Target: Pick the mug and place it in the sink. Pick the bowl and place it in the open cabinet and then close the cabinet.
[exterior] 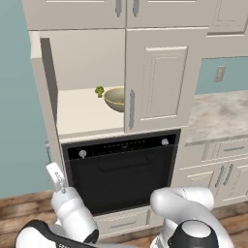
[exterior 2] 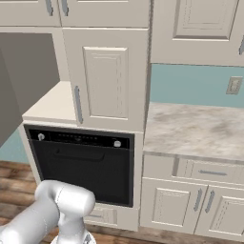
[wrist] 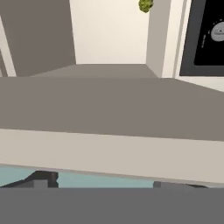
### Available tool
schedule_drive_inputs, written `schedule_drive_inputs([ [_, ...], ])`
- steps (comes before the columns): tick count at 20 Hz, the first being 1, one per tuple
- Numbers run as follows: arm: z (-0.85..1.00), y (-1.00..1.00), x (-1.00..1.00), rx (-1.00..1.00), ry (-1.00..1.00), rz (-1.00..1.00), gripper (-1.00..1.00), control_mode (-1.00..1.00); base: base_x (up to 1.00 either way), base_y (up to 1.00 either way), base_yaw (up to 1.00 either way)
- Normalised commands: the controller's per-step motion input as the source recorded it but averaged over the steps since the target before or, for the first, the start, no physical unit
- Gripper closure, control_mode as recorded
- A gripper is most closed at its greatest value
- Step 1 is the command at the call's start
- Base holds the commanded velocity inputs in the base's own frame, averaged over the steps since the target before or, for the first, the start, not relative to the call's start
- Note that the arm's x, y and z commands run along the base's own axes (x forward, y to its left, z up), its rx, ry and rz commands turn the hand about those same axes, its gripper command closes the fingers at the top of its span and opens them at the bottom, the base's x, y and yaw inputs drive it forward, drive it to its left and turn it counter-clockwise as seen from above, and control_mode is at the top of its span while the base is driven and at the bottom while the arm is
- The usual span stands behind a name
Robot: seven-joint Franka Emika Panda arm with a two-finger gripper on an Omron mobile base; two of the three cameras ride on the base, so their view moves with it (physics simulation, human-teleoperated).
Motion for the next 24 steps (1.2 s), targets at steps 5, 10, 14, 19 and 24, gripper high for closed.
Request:
schedule_drive_inputs([
  [5,-0.01,0.05,-0.34,0.0,0.0,-0.28,-1.0,-1.0,0.0,0.0,0.0],
  [10,0.0,0.0,-0.56,0.0,0.0,-0.33,-1.0,-1.0,0.0,0.0,0.0],
  [14,0.0,-0.01,-0.43,0.0,0.0,-0.33,-1.0,-1.0,0.0,0.0,0.0],
  [19,0.0,-0.01,-0.04,0.0,0.0,-0.3,-1.0,-1.0,0.0,0.0,0.0],
  [24,0.0,0.0,0.1,-0.01,0.0,-0.28,-1.0,-1.0,0.0,0.0,0.0],
])
